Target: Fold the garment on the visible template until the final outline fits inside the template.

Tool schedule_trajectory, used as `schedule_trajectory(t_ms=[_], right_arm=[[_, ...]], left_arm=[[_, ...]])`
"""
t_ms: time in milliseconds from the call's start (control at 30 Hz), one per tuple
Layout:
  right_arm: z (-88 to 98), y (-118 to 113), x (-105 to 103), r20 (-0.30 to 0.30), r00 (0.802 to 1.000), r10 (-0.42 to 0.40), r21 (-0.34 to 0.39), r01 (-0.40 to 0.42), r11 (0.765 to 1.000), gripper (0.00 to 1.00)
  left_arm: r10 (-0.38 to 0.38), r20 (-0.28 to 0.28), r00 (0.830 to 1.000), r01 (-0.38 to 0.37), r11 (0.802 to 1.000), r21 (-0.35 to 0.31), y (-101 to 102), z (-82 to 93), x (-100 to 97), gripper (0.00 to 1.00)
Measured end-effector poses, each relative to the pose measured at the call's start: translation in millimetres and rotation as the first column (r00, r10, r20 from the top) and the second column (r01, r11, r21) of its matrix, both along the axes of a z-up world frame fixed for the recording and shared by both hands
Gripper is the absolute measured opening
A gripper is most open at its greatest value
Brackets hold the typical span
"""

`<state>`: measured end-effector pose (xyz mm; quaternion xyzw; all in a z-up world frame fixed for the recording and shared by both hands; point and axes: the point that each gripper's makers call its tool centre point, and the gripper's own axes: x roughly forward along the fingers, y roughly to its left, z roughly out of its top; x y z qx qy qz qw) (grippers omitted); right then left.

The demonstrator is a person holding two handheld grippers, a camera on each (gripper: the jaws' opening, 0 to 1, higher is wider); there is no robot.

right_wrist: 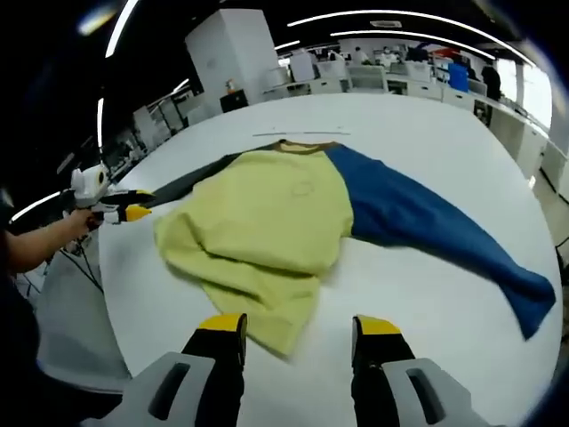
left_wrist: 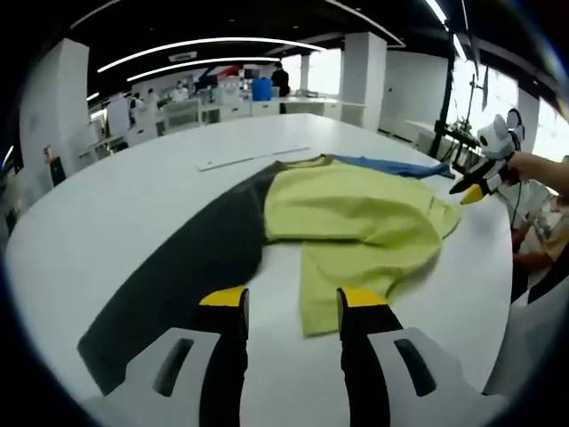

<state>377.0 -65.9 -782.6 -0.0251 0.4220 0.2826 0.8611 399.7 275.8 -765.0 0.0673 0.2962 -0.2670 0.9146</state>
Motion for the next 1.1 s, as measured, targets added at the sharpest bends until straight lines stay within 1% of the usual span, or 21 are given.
schedule_trajectory(t_ms=[67,167,267,367,567,600,833,900,933,1033,1100], right_arm=[[-2.4,1,-2,0.004,1.000,-0.003,-0.004,0.003,1.000,0.37],[-4.9,3,-3,-0.001,1.000,-0.018,0.001,0.018,1.000,0.33],[-7.0,4,-4,-0.001,0.999,-0.035,0.001,0.035,0.999,0.26],[-8.2,7,-5,0.000,0.999,-0.043,0.001,0.043,0.999,0.21],[-16.3,10,-7,-0.035,0.996,-0.085,0.012,0.086,0.996,0.14],[-17.1,11,-8,-0.038,0.995,-0.092,0.013,0.093,0.996,0.12],[-18.5,11,-8,-0.044,0.992,-0.117,0.008,0.118,0.993,0.03],[-18.8,11,-9,-0.046,0.992,-0.119,0.006,0.120,0.993,0.01],[-18.5,11,-9,-0.049,0.992,-0.115,0.006,0.116,0.993,0.00],[-11.9,14,-10,-0.045,0.994,-0.096,0.016,0.097,0.995,0.00],[-7.1,14,-10,-0.037,0.996,-0.087,0.013,0.087,0.996,0.00]], left_arm=[[0.000,-0.025,1.000,0.000,1.000,-0.002,-3,-6.8,-0.8,0.34],[-0.009,-0.036,0.999,0.009,1.000,-0.002,-6,-11.7,-2.4,0.31],[-0.015,-0.062,0.998,0.016,1.000,0.012,-2,-22.6,-4.6,0.28],[-0.022,-0.067,0.998,0.024,0.999,0.031,-3,-26.4,-6.0,0.25],[-0.021,-0.089,0.996,0.023,0.999,0.022,-7,-34.8,-7.8,0.21],[-0.025,-0.071,0.997,0.026,1.000,0.016,-9,-33.1,-4.9,0.20],[-0.030,-0.088,0.996,0.034,0.999,0.038,-10,-34.4,-5.2,0.13],[-0.019,-0.096,0.995,0.023,0.999,0.035,-10,-34.0,-6.2,0.03],[-0.016,-0.103,0.995,0.020,0.999,0.041,-8,-34.6,-7.1,0.02],[-0.009,-0.116,0.993,0.015,0.999,0.044,-7,-33.8,-9.4,0.01],[-0.008,-0.107,0.994,0.012,0.999,0.043,-6,-28.0,-12.5,0.01]])
